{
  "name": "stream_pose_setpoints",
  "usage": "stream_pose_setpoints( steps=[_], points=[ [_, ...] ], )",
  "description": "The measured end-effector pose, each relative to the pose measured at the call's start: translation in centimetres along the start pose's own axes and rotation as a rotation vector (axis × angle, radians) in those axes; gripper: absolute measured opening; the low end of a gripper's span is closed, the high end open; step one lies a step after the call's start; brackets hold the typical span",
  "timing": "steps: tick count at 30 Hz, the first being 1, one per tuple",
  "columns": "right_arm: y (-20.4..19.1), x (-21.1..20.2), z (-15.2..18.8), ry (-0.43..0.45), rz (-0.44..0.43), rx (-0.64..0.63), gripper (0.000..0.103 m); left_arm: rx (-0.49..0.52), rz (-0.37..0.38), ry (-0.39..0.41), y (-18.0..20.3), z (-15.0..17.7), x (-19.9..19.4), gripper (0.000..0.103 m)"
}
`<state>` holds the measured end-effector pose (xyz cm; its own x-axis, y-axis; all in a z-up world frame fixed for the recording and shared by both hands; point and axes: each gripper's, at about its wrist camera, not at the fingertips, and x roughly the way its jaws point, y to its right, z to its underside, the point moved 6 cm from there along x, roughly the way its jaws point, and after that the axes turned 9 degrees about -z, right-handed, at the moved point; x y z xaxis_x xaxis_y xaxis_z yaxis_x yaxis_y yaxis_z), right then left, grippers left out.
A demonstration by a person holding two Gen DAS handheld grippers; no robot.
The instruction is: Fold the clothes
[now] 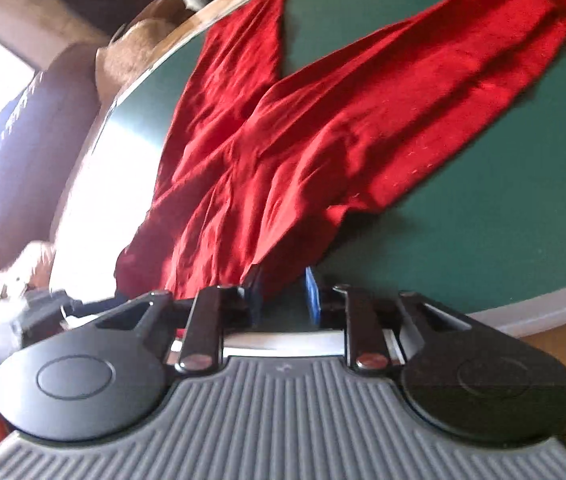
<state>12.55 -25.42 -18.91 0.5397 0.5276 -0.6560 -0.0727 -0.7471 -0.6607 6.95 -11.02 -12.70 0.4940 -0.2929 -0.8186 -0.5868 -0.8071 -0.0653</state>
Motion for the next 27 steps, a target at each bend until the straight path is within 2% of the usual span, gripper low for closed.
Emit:
stream_pose_setpoints(
  steps=[4,6,7,8,12,14,19,27],
  points=[
    [1.0,-0.8,-0.4,0.043,0.009,0.043,0.028,0.000,-0.012,0.006,0.4,0.2,0.6,0.059],
    [1.2,-1.0,-0.3,0.051,0.007,0.043,0.028,-0.014,-0.012,0.011,0.3,0.1,1.0,0.045],
    [1.2,-0.9,-0.4,0.055,0.007,0.041,0.028,-0.018,-0.010,0.014,0.2,0.1,1.1,0.029],
    [1.3,-0.8,-0.4,0.061,0.008,0.040,0.028,-0.018,-0.006,0.017,0.2,0.1,1.2,0.022],
    [1.7,-0.7,-0.6,0.081,-0.001,0.052,0.028,-0.018,0.010,0.030,0.1,0.1,1.2,0.016],
    [1.9,-0.9,-0.6,0.087,-0.008,0.062,0.028,-0.019,0.018,0.037,0.0,0.0,1.2,0.007],
    [2.7,-1.3,-0.8,0.122,-0.024,0.109,0.028,-0.022,0.035,0.051,-0.2,0.0,1.2,0.005],
    [4.3,-1.0,-1.1,0.170,-0.059,0.206,0.027,-0.078,0.018,0.049,-1.8,-0.1,1.1,0.005]
  ],
)
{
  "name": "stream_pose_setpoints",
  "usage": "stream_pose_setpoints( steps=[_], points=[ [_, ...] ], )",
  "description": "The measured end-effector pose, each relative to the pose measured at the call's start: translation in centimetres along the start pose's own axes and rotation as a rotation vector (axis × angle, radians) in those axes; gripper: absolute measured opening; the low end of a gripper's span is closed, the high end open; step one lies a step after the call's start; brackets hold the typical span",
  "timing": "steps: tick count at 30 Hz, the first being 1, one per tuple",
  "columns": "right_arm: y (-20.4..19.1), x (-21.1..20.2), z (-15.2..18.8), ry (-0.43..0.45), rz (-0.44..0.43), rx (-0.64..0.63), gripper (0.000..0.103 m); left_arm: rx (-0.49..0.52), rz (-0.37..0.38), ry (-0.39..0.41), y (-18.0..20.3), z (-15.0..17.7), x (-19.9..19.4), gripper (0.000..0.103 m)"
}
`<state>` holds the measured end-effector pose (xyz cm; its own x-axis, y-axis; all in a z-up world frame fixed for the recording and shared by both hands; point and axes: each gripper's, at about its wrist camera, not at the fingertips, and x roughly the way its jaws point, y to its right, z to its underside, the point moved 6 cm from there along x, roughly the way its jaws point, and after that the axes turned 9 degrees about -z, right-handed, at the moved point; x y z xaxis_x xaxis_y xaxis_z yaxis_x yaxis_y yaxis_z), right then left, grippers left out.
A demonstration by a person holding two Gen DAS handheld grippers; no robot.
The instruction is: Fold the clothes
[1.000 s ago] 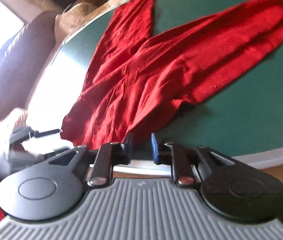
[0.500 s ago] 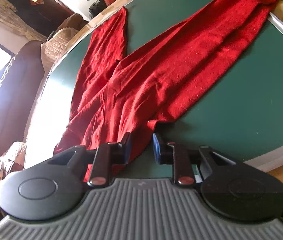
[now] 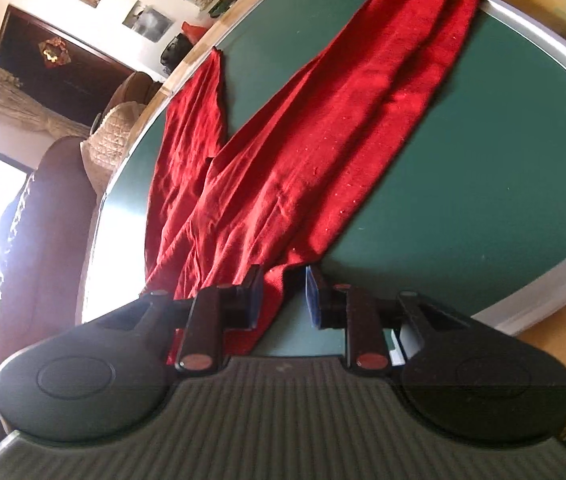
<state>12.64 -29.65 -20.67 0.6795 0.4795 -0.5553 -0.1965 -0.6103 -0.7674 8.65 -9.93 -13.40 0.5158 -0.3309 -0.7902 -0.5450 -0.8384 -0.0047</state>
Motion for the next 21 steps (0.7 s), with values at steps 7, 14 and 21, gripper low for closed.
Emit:
stream_pose_setpoints(
  steps=[7,14,21],
  points=[
    [0.5,1.3,-0.6,0.004,0.031,0.041,0.004,-0.032,-0.011,-0.004,-1.0,-0.1,-0.1,0.005],
    [1.1,0.9,-0.9,0.075,0.035,0.073,0.002,-0.010,0.006,-0.015,-0.5,0.2,-0.5,0.005],
    [0.9,1.6,-1.4,0.034,0.150,0.007,0.006,-0.005,0.050,-0.035,0.4,0.5,-0.5,0.005]
  ],
)
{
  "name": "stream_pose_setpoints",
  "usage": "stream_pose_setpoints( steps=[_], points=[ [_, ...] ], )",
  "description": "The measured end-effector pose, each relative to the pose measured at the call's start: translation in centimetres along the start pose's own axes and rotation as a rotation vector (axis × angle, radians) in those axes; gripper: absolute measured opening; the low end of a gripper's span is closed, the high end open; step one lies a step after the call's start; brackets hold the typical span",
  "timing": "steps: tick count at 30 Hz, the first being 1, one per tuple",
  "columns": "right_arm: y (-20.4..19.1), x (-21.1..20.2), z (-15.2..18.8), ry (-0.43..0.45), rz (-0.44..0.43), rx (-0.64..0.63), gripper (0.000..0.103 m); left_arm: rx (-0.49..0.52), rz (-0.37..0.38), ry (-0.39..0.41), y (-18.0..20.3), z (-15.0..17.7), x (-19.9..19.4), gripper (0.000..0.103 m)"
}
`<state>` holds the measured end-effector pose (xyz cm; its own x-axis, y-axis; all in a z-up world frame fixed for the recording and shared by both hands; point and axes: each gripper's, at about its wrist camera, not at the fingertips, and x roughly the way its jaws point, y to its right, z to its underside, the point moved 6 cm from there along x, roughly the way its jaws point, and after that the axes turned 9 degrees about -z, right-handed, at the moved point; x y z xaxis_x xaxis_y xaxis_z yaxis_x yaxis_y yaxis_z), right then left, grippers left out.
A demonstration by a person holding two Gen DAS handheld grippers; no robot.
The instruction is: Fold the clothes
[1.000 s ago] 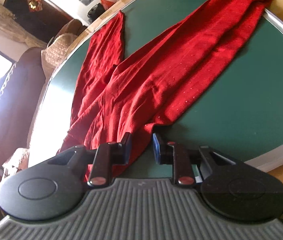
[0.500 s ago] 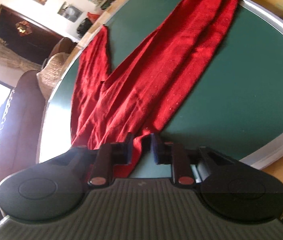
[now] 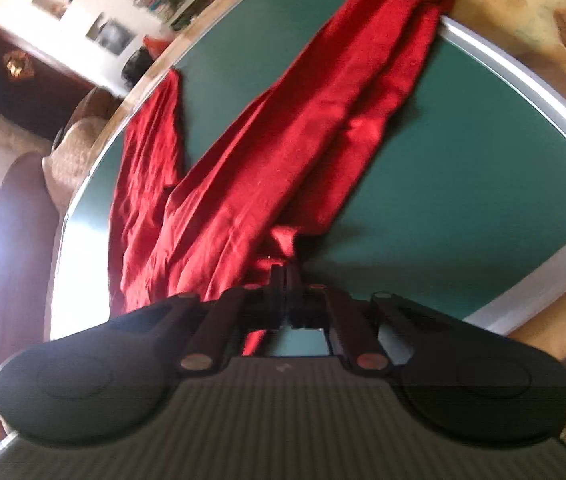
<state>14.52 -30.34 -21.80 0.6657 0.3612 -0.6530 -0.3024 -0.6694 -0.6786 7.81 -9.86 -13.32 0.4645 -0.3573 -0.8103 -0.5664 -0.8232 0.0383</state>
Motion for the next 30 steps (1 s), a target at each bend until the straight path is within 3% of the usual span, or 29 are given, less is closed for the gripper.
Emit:
stream_pose_setpoints(
  steps=[3,9,13,19,20,21,22,30],
  points=[
    [-1.6,-0.2,0.4,-0.007,-0.001,-0.056,0.022,-0.010,0.007,0.004,0.1,-0.1,-0.1,0.005],
    [-4.7,2.0,4.0,-0.216,-0.210,-0.032,0.022,-0.005,0.009,0.010,0.2,-0.4,-0.3,0.005],
    [-4.4,3.6,4.5,-0.227,-0.263,0.039,0.022,-0.003,0.012,0.013,0.3,-0.4,-0.6,0.005],
    [-4.5,4.6,4.5,-0.222,-0.250,0.026,0.022,0.009,0.016,0.015,0.5,-0.4,-0.9,0.005],
    [-4.7,4.6,4.5,-0.220,-0.250,0.018,0.019,0.011,0.016,0.016,0.6,-0.4,-1.0,0.005],
    [-4.8,4.7,4.5,-0.219,-0.249,0.011,0.008,0.012,0.017,0.016,0.6,-0.4,-1.1,0.005],
    [-5.0,4.7,4.5,-0.217,-0.249,0.003,0.003,0.013,0.017,0.016,0.6,-0.4,-1.1,0.005],
    [-5.4,4.0,4.5,-0.216,-0.226,-0.041,0.002,0.039,0.029,0.016,1.2,-0.5,-1.8,0.005]
  ],
)
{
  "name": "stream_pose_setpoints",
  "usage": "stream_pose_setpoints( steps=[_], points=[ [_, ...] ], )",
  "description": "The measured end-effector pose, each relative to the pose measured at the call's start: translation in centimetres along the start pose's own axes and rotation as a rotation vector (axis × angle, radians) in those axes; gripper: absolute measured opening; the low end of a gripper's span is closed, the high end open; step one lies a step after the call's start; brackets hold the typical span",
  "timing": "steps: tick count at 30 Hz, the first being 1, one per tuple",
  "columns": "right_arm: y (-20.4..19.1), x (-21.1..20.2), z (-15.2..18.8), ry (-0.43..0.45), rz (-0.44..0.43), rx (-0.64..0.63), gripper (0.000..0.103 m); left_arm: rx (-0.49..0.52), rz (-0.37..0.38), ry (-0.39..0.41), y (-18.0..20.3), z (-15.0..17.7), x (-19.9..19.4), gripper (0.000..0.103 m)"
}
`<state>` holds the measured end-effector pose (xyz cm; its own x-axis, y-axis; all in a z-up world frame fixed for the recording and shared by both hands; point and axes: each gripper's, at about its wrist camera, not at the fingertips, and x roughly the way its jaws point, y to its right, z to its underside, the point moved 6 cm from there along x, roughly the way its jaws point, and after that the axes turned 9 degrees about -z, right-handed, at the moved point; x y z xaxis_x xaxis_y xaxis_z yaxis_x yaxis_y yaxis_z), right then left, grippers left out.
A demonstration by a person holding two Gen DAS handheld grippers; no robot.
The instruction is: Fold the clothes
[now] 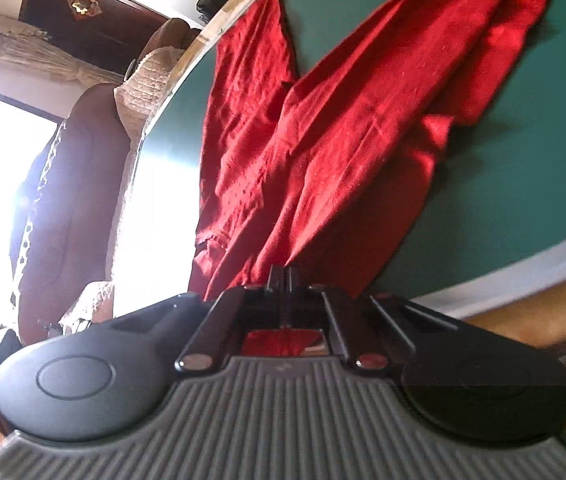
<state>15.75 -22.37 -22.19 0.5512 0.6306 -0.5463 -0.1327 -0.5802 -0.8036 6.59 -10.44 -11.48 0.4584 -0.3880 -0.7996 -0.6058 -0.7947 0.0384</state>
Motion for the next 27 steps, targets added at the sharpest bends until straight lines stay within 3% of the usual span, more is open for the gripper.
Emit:
stream_pose_setpoints(
  steps=[5,14,18,20,27],
  points=[
    [0.2,-1.9,0.3,-0.016,0.042,0.002,0.002,0.021,0.022,-0.028,0.8,0.5,0.7,0.005],
    [1.6,-1.3,1.0,-0.041,0.138,-0.012,0.002,0.056,0.039,-0.080,1.4,1.6,1.7,0.005],
    [1.6,-1.3,1.1,-0.050,0.140,-0.022,0.002,0.025,0.016,-0.036,0.7,0.0,1.2,0.006],
    [1.6,-1.3,1.0,-0.053,0.140,-0.028,0.002,0.007,0.006,-0.006,0.3,-1.1,1.2,0.013],
    [1.7,-1.8,1.1,-0.067,0.153,-0.042,0.003,-0.013,0.006,0.024,0.4,-3.3,2.7,0.018]
  ],
)
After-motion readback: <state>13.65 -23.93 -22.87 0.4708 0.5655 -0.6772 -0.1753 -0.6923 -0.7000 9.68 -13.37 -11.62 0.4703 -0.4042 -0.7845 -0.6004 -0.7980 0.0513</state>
